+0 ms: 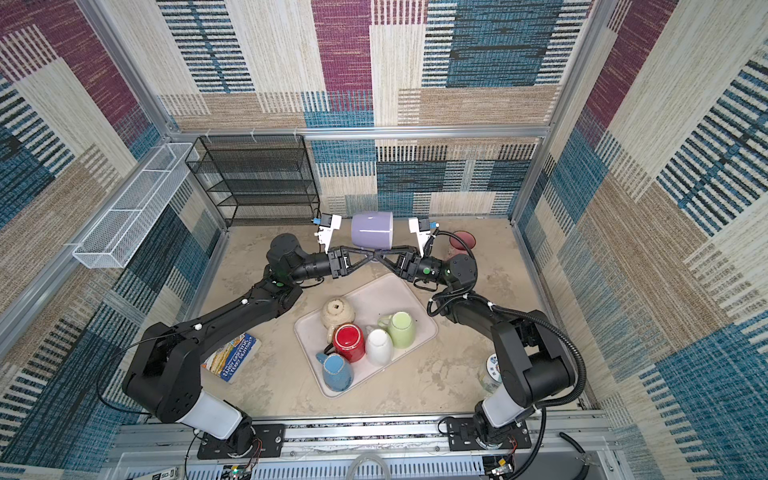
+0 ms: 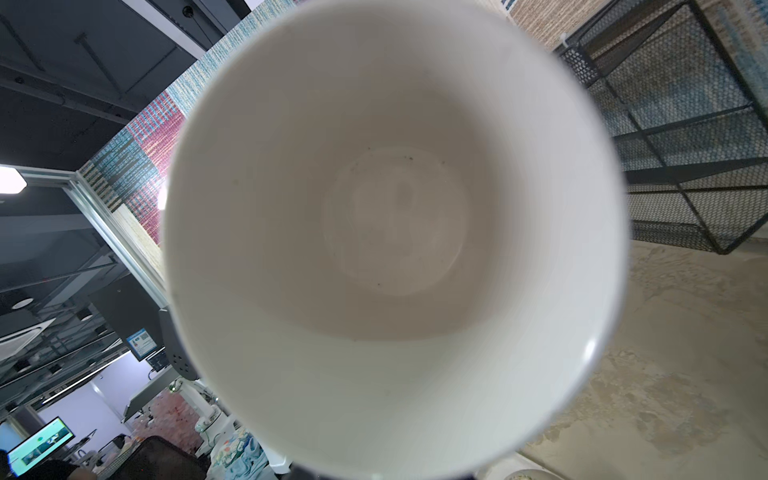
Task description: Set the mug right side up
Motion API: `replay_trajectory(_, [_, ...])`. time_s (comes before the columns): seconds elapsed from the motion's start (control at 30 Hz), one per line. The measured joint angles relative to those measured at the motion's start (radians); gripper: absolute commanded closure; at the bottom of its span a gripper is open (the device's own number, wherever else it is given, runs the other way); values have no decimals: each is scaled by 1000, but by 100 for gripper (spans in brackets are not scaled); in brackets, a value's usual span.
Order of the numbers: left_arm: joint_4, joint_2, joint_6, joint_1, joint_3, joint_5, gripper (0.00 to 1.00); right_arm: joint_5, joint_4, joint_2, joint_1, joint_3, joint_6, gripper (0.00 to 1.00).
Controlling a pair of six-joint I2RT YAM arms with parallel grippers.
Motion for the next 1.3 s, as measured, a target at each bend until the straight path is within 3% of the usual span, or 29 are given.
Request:
replay_trajectory(0.17, [-3,0,0,0,0,-5,100,-6,7,10,2,9,8,73])
replay_trajectory(0.33, [2,0,-3,0,0,0,100,-6,6,10,2,9,6,89])
replay_trajectory(0.4, [2,0,-10,0,0,-1,100,-7,8,10,2,9,-2,100])
replay_trajectory(0.93, [4,-10,-12,-1,-19,0,100,2,7,-3,1,-18,-4,100])
replay_trajectory(1.07, [4,-16,-10,-1,-23,-1,100,2,8,-6,1,-18,1,65])
replay_trajectory(1.17, [-2,-17,-2,0,-25,-7,100,2,24,-7,2,-17,19,62])
replay_trajectory(1.3, [-2,-25,1,-1,-27,-7,100,3,36,-7,0,-17,34,68])
